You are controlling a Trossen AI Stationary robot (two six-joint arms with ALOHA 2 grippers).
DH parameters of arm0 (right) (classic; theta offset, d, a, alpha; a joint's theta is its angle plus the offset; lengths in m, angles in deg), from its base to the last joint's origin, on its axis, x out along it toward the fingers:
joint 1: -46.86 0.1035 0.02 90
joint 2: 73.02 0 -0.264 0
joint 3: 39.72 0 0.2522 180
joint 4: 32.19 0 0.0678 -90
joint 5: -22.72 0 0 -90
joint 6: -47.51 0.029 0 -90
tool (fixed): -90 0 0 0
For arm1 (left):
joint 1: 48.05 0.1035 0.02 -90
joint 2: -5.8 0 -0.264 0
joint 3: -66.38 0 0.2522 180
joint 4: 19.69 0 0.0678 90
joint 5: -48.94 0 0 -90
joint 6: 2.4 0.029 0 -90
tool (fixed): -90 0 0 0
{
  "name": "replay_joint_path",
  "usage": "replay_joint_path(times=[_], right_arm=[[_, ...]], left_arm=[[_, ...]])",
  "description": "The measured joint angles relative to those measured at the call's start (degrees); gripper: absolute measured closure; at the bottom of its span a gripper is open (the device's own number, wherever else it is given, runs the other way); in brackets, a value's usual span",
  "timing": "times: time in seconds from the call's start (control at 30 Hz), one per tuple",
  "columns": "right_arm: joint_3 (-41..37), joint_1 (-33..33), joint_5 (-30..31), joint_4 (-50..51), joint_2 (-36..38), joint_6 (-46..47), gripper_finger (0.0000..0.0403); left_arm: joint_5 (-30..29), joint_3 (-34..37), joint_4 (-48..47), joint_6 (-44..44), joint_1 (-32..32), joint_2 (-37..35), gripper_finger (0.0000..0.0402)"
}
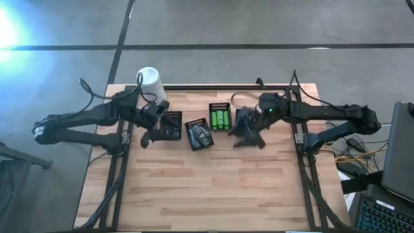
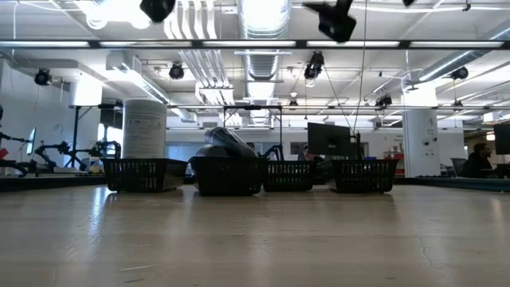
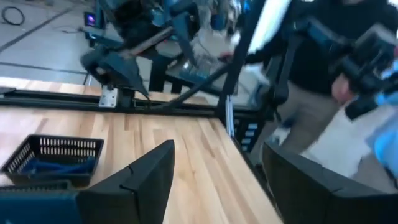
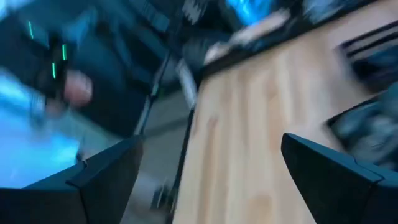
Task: Pick & Place Travel size toiletries
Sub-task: Return To Home Position
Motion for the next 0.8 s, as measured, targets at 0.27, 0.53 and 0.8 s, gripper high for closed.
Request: replay_joint_path(times=[0.27,0.53,0.8], right_arm=[[-20.71,-4.88,6.26,-34.22,11.14,7.02,0.0023],[-35.89,-5.57,12.05,-47.56,19.72,6.06,0.0023],[-45.98,-5.63,13.68,-51.19,25.33,4.17,0.0023]], left_arm=[[0.05,23.22,23.65,-8.46,4.55,-13.24,0.0156],[-7.55,40.02,33.71,-11.97,4.64,-28.14,0.0156],[-7.77,49.51,35.71,-15.49,4.75,-40.71,0.0156]])
